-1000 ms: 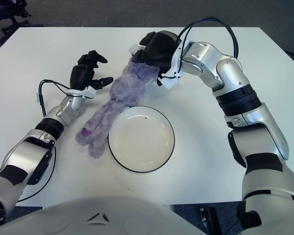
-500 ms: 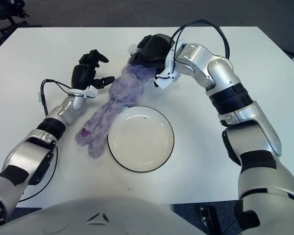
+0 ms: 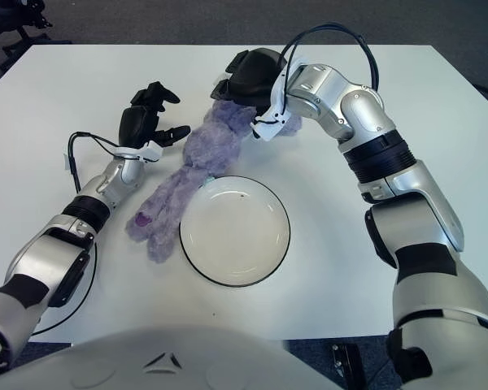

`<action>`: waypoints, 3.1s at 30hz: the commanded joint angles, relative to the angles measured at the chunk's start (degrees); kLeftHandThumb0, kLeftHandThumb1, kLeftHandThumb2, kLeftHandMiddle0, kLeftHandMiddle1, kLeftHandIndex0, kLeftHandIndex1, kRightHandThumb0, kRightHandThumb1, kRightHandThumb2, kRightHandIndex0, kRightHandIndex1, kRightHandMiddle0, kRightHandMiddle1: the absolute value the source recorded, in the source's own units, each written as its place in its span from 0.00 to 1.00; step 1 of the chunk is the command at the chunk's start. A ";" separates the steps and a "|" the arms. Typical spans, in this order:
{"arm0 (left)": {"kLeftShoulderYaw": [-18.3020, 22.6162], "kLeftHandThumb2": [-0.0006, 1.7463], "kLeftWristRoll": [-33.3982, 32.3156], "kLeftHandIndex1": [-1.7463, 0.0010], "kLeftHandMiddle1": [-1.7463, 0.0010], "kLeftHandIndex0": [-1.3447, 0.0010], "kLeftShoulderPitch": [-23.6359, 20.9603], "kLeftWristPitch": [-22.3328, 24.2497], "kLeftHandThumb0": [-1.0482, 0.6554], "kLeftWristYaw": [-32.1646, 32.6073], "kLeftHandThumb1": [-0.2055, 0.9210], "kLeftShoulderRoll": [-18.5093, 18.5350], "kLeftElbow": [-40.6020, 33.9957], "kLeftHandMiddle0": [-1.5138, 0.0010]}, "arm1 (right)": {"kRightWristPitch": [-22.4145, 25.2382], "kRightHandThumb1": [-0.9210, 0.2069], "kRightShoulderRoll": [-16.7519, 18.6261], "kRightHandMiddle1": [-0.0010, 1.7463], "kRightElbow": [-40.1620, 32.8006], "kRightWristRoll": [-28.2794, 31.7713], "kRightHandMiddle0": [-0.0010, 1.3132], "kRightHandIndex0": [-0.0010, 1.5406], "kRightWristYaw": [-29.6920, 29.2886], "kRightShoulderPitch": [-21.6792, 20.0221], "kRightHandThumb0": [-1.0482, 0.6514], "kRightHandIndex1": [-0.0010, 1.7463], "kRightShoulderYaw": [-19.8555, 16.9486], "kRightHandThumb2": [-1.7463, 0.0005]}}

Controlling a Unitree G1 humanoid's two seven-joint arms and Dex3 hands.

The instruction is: Put the doll into the plate.

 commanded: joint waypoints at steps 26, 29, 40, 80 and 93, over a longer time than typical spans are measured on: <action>0.28 0.23 -0.86 0.09 0.13 0.82 -0.35 0.62 0.61 -0.86 1.00 -0.34 -0.58 0.79 | 6.52 0.10 5.48 0.00 12.83 -7.47 0.28 0.26 -10.93 -1.26 0.28 0.00 5.48 1.00; 0.23 0.23 -0.60 0.09 0.12 0.83 -0.30 1.25 0.62 -0.81 1.00 -0.22 -0.84 0.79 | 7.09 0.10 5.37 0.00 12.82 -7.25 0.28 0.26 -11.76 -1.03 0.28 0.00 5.53 1.00; 0.50 0.26 0.77 0.02 0.14 0.87 0.05 7.55 0.62 1.68 1.00 -0.91 -2.57 0.82 | 8.70 0.11 5.66 0.02 14.21 -6.92 0.33 0.31 -13.89 -0.61 0.30 0.02 5.99 1.00; 1.14 0.25 -0.33 0.00 0.17 0.87 0.16 5.25 0.62 6.56 1.00 -1.29 -2.34 0.80 | -0.14 0.31 4.96 0.84 35.02 -2.89 0.41 0.39 -40.80 -2.40 0.62 0.78 6.36 0.55; 1.27 0.26 -0.65 0.00 0.16 0.87 0.22 4.98 0.62 6.19 1.00 -1.27 -2.54 0.80 | -7.52 0.37 5.00 1.00 43.99 4.66 0.42 0.30 -36.59 -6.39 0.86 1.00 4.09 0.39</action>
